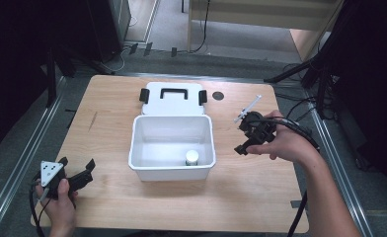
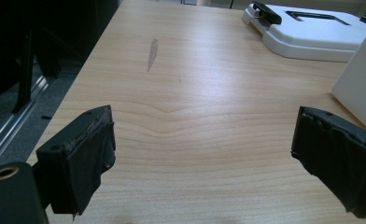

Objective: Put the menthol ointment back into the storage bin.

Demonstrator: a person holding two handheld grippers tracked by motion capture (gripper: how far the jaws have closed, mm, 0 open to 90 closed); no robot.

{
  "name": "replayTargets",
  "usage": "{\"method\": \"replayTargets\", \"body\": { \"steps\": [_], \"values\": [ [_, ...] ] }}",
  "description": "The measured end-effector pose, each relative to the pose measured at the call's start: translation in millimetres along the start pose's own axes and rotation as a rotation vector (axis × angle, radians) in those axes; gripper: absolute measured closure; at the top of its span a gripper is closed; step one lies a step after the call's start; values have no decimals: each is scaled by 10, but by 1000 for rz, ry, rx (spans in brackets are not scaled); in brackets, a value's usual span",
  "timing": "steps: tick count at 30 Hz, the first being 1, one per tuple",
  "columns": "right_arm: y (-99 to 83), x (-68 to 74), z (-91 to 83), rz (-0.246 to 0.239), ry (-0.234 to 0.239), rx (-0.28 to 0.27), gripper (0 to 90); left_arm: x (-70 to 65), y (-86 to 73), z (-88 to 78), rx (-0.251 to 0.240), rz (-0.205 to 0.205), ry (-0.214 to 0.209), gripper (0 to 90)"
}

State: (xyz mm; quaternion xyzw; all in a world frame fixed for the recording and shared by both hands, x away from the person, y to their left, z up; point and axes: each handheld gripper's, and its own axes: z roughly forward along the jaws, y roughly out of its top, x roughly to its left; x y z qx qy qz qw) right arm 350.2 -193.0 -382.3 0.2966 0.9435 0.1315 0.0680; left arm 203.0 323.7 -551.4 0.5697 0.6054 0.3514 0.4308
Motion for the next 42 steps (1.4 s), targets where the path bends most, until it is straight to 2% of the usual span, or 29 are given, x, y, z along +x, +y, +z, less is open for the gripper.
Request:
{"method": "replayTargets", "body": {
  "steps": [4,11,14,17,19,21,25,27,29,32,33,34,36,37,42],
  "values": [
    [-223,-94,79,56,-7,-22,349,-5,0,1,-1,3,2,67],
    [-614,-218,230,156,-32,-140,349,-11,-1,-1,0,9,5,68],
    [-796,-255,283,209,-37,-216,347,-11,-1,-1,-2,9,4,68],
    [-992,-267,370,250,-29,-326,343,-9,-1,-1,-1,8,2,67],
    [-1133,-247,467,253,-47,-378,346,-11,0,-1,0,10,2,68],
    [-1239,-223,545,254,-70,-406,346,-14,-2,0,-3,12,4,69],
    [-1464,-160,737,319,-79,-513,335,-17,-1,-2,-1,17,5,72],
    [-1534,-122,788,327,-116,-550,319,-19,-2,-1,0,17,1,72],
    [-1608,-65,808,370,-173,-571,295,-27,-4,0,-5,18,0,71],
    [-1762,4,817,501,-209,-649,198,-33,-4,2,-7,23,-5,71],
    [-1811,16,818,530,-224,-663,159,-35,-4,2,-9,21,-6,71],
    [-1866,25,819,544,-237,-676,130,-34,-4,0,-9,21,-6,71],
    [-1984,51,824,548,-273,-710,129,-35,-4,0,-9,22,-5,71],
    [-2040,55,827,567,-281,-722,125,-36,-4,0,-8,23,-4,71],
    [-2323,54,902,652,-248,-781,48,-41,-3,4,-9,22,-13,71]
  ]
}}
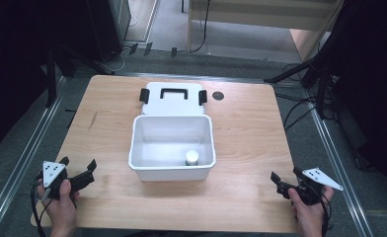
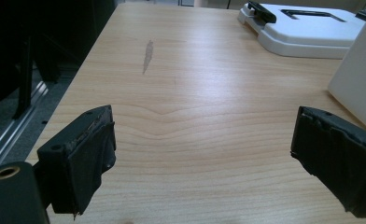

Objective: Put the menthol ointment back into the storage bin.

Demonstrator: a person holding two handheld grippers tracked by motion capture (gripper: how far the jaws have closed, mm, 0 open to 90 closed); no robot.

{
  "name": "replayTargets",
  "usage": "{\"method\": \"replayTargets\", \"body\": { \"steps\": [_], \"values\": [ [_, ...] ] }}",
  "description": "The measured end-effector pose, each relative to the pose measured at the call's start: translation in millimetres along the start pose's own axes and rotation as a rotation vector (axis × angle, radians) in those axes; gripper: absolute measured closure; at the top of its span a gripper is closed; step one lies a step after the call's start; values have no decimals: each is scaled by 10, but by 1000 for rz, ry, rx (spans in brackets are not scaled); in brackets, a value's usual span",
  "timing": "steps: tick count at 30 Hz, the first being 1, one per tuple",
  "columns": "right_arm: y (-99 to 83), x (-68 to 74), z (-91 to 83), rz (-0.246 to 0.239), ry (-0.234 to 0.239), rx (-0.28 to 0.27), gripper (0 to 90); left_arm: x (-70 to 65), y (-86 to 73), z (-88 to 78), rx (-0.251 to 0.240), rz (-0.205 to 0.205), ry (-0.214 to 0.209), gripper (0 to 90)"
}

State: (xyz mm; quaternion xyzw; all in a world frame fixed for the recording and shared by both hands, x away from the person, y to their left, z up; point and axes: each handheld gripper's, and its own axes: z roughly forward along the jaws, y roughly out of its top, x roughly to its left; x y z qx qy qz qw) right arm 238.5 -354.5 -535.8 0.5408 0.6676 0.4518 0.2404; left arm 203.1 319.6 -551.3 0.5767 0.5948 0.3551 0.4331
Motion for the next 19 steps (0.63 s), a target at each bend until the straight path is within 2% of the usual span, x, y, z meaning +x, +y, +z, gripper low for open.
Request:
{"method": "replayTargets", "body": {
  "steps": [2,5,8,10,13,19],
  "values": [
    [-59,-41,-39,26,19,-14,30,-7,3,4,5,6,-4,71],
    [-144,-49,-87,12,14,-15,29,-18,4,11,5,15,-2,71],
    [-151,-45,-105,18,5,-38,29,-11,6,14,9,7,-7,71],
    [-160,-42,-75,26,3,-31,36,0,8,17,11,0,-12,71],
    [-158,-41,-75,29,-17,-35,82,4,8,16,12,-5,-13,70],
    [-159,-85,-84,62,1,-46,106,4,10,20,17,-3,-19,71]
  ]
}}
